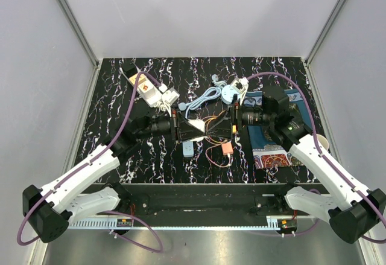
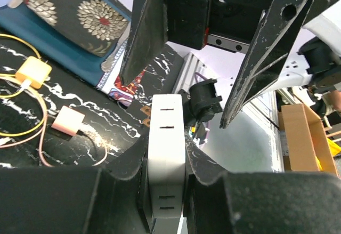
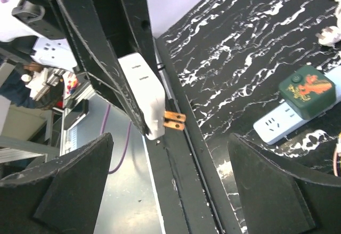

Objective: Insert the plug
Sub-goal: Adjust the plug.

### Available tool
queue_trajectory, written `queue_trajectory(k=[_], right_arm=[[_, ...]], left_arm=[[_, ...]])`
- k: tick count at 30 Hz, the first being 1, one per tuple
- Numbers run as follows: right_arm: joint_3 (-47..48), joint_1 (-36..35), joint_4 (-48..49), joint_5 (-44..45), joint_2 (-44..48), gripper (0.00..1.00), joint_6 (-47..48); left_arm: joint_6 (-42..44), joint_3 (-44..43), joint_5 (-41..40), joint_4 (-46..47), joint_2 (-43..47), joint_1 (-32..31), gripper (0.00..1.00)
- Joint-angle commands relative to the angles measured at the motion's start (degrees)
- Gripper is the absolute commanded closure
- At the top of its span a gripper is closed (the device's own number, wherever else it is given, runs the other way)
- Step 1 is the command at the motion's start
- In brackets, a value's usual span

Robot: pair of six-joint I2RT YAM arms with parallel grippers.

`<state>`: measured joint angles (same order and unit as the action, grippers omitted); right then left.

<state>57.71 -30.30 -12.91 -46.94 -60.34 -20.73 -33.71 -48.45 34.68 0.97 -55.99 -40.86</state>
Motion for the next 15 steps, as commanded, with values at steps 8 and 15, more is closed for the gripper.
queue_trajectory(k=[8,15], right_arm=[[-2.16,0.33,16.5,-11.06,-0.75,0.14,-9.67],[-3.48,0.51,19.67,-13.88,-2.41,0.27,-11.7]], left_arm=[[-0.65,-1.21,9.97,6.14,-0.61,-0.27,1.0],[-1.18,-1.65,10.59,8.78,-0.7,-0.36,1.0]])
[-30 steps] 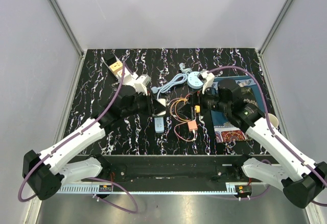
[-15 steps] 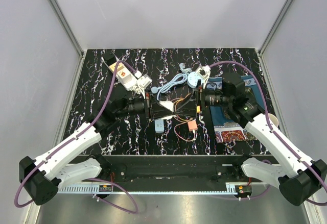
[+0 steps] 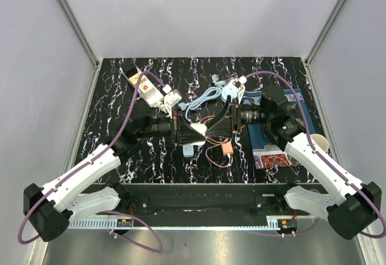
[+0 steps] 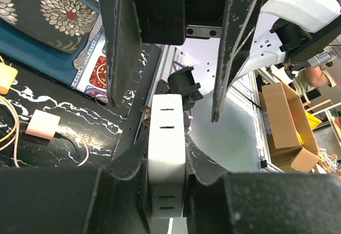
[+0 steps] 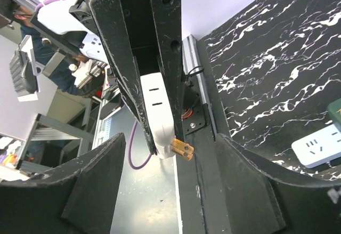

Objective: Insert the plug
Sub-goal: Adjust the plug.

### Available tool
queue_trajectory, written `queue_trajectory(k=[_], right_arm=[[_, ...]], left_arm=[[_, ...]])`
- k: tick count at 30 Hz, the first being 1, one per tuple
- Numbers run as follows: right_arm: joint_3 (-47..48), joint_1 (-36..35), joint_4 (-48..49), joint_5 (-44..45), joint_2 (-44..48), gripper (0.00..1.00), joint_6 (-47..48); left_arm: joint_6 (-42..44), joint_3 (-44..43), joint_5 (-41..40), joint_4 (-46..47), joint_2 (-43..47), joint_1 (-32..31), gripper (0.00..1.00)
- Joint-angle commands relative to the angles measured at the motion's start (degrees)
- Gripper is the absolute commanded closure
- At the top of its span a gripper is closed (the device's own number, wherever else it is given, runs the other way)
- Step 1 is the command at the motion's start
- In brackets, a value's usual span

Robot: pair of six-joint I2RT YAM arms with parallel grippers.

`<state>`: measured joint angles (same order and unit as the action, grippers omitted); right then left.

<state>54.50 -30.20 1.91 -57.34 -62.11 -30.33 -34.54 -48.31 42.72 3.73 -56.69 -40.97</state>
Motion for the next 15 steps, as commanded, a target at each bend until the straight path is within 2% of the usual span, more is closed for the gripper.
queue_trajectory(k=[1,4,5,11,12,15], right_arm=[[-0.36,0.31,5.03,-3.74,-0.91,0.31,-2.37],[-0.8,0.31,6.52,-4.8,-1.26,0.37,-3.51],[-0.8,0.31,6.52,-4.97,-1.26,0.44,-3.6],[-0.62,0.31,5.38,-4.8,-0.74,0.64,-3.16],[-0.62,0.31,5.03,-4.62,-0.56,0.72,-3.07],[-0.27,0.31,3.72,-4.36,-0.21,0.8,-2.37]], left_arm=[[-1.13,-1.7,2.98,7.42,-0.26,-0.25,1.0],[-2.54,-1.61,3.77,9.71,-0.88,-0.25,1.0],[-2.54,-1.52,3.69,9.81,-0.97,-0.25,1.0],[-2.98,-2.22,3.25,10.16,-1.06,-0.25,1.0],[-2.98,-2.14,2.9,10.07,-0.88,-0.25,1.0],[-2.11,-1.96,0.1,8.32,-0.36,-0.25,1.0]])
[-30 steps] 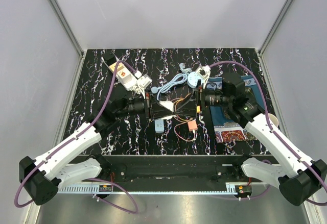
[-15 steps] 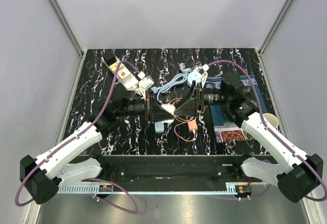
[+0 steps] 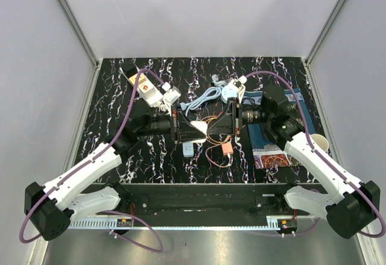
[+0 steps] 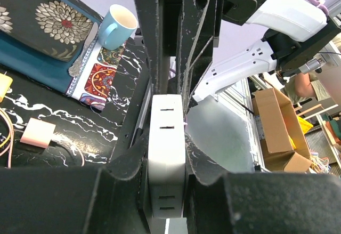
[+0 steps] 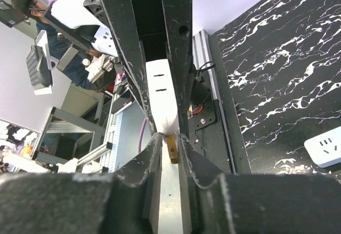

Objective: Insert the plug
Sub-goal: Adjust the plug.

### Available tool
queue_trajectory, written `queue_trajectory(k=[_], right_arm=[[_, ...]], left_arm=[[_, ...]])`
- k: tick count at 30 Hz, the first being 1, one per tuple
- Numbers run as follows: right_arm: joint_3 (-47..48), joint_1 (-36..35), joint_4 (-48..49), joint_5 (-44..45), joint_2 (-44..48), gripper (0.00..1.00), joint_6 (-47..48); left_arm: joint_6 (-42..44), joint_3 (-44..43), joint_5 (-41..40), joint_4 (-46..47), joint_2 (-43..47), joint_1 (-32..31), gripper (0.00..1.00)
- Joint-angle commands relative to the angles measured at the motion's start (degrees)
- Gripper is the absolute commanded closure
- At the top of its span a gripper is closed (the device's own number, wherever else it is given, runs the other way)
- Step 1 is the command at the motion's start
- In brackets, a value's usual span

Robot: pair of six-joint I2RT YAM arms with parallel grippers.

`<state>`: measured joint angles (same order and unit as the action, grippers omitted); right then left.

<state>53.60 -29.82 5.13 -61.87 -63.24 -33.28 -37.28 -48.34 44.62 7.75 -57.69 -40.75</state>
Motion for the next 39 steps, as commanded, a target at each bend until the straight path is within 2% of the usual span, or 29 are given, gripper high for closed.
queue_trajectory(k=[1,3,14,18,21,25,39], right_arm=[[0.62,-0.06,0.41,0.25,1.02,0.82,0.67],[0.45,0.03,-0.03,0.61,1.19,0.85,0.93],[-0.34,0.03,-0.2,1.05,1.1,0.88,1.81],[-0.61,-0.06,-0.29,0.87,1.02,0.95,1.9],[-0.61,0.03,-0.29,0.7,1.1,0.99,2.25],[-0.69,-0.06,-0.2,0.96,1.46,1.0,2.43],[-0.69,-0.06,-0.12,2.01,1.19,1.0,3.04]], left_arm=[[0.89,-1.94,-2.25,2.99,0.74,-0.47,1.0],[1.07,-1.94,-3.22,2.36,0.91,-0.47,1.0],[-0.16,-0.88,-3.32,3.41,1.26,-0.47,1.0],[-2.36,0.0,-2.96,6.05,1.53,-0.47,1.0],[-3.59,0.26,-1.82,7.72,1.01,-0.47,0.92],[-6.05,0.61,-1.2,10.79,0.3,-0.47,0.86],[-10.01,2.02,-0.59,16.68,-0.76,-0.47,0.71]])
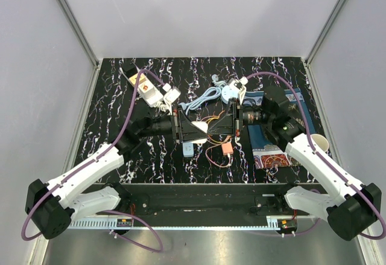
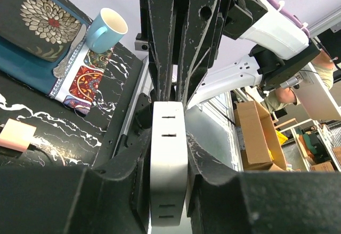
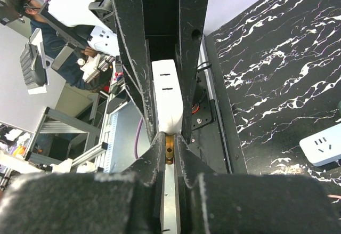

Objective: Insert the plug
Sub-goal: Adjust the plug.

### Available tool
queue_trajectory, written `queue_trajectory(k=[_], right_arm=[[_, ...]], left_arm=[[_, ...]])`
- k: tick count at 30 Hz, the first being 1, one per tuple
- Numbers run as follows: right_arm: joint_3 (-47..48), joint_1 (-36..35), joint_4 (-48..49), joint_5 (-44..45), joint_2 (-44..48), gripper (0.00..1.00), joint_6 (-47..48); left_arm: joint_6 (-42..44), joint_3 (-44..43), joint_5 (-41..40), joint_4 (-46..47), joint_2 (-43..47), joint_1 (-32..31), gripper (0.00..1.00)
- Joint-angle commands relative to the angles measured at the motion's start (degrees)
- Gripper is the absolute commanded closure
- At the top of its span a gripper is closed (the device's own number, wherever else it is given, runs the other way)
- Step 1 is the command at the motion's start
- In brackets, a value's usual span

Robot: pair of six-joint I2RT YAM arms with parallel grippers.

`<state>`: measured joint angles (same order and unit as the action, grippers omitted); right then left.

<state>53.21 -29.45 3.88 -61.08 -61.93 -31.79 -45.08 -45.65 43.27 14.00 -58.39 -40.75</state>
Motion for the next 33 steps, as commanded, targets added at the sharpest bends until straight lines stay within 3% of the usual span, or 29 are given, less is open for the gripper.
queue_trajectory(k=[1,4,6,9,12,15,16,20,23,33], right_arm=[[-0.21,-0.43,1.13,1.23,-0.29,1.0,1.73],[-0.13,-0.43,1.13,1.49,-0.3,1.0,1.82],[-0.12,-0.43,1.13,1.67,-0.38,1.0,1.91],[-0.21,-0.43,0.96,1.84,-0.3,1.0,2.0],[-0.39,-0.34,0.78,2.01,-0.38,1.0,2.17],[-0.56,-0.34,0.17,3.16,0.32,0.83,2.7],[-0.3,-0.43,-0.79,4.12,0.58,0.67,3.05],[0.58,-0.08,-5.44,7.55,2.34,0.38,5.07],[1.72,0.01,-10.72,12.37,4.01,0.27,7.61],[4.62,0.1,-32.87,36.9,10.34,0.06,16.31]], left_arm=[[-2.29,-0.5,0.77,10.7,-0.06,-0.47,0.7],[-2.47,-0.41,0.77,10.79,-0.06,-0.47,0.73],[-2.38,-0.23,0.51,10.7,0.12,-0.38,0.88],[-2.03,-0.06,-0.11,10.09,0.65,-0.47,1.0],[-1.59,0.12,-0.46,9.21,1.17,-0.38,1.0],[-0.36,0.12,-1.6,6.67,1.96,-0.38,1.0],[0.16,0.12,-2.04,5.44,2.23,-0.29,1.0],[4.46,0.3,-6.86,-2.12,4.24,0.06,1.0],[7.36,-0.14,-10.81,-12.03,4.78,0.5,1.0],[8.61,-3.3,-25.41,-33.23,-0.49,0.06,1.0]])
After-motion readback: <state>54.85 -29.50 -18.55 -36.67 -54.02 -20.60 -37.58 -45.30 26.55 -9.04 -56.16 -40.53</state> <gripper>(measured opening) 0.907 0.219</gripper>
